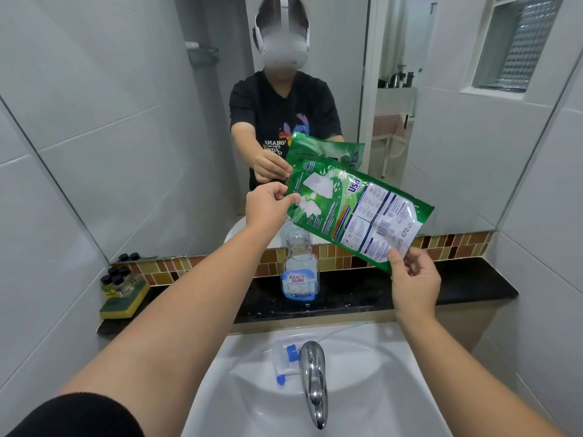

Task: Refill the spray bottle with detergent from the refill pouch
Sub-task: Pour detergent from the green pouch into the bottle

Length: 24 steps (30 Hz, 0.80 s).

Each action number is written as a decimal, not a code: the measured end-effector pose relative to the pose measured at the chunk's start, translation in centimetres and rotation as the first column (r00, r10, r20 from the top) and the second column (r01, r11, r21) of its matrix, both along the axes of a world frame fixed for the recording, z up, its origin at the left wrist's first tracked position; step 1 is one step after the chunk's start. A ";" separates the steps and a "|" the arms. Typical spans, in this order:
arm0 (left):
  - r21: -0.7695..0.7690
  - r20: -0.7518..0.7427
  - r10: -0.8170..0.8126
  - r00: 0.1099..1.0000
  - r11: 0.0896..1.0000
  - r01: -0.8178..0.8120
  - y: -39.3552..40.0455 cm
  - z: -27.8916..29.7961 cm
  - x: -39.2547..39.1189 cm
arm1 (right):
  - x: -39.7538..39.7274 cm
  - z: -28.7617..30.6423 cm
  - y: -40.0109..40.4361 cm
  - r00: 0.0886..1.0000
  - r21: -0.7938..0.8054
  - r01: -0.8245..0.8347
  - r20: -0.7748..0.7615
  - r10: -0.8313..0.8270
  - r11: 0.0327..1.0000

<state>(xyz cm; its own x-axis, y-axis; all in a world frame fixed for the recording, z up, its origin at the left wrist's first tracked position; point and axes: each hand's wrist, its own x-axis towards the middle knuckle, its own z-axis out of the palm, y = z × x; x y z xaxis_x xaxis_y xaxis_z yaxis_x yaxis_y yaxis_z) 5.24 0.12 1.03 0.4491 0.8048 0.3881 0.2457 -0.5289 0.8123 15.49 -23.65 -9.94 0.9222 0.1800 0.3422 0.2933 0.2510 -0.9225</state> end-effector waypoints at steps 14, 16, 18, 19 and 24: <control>0.069 -0.100 0.015 0.995 0.998 -0.008 -1.1 0.9 0.3 | -1.7 0.7 -1.2 0.996 -0.075 -0.009 -0.084 0.002 0.997; 0.085 -0.098 0.028 0.995 0.996 -0.020 -1.1 1.0 0.3 | -1.8 0.6 -1.2 0.994 -0.108 -0.028 -0.111 0.016 0.994; 0.102 -0.125 0.031 0.992 0.995 -0.018 -1.1 1.0 0.2 | -1.9 0.4 -1.2 0.990 -0.137 -0.049 -0.140 0.030 0.989; 0.112 -0.158 0.028 0.987 0.994 -0.011 -1.1 1.1 0.0 | -2.0 0.2 -1.2 0.987 -0.154 -0.058 -0.156 0.033 0.986; 0.230 -0.326 0.017 0.945 0.971 0.061 -1.1 2.2 -0.6 | -1.9 -0.5 -1.2 0.949 -0.186 -0.138 -0.306 0.076 0.973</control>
<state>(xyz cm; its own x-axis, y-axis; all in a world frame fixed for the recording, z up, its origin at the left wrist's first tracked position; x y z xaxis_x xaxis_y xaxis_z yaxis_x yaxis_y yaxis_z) 4.65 -1.02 3.22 0.5985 0.6972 0.3946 0.4603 -0.7024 0.5429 13.60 -24.80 -10.41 0.9473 0.3202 0.0035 -0.0182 0.0646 -0.9977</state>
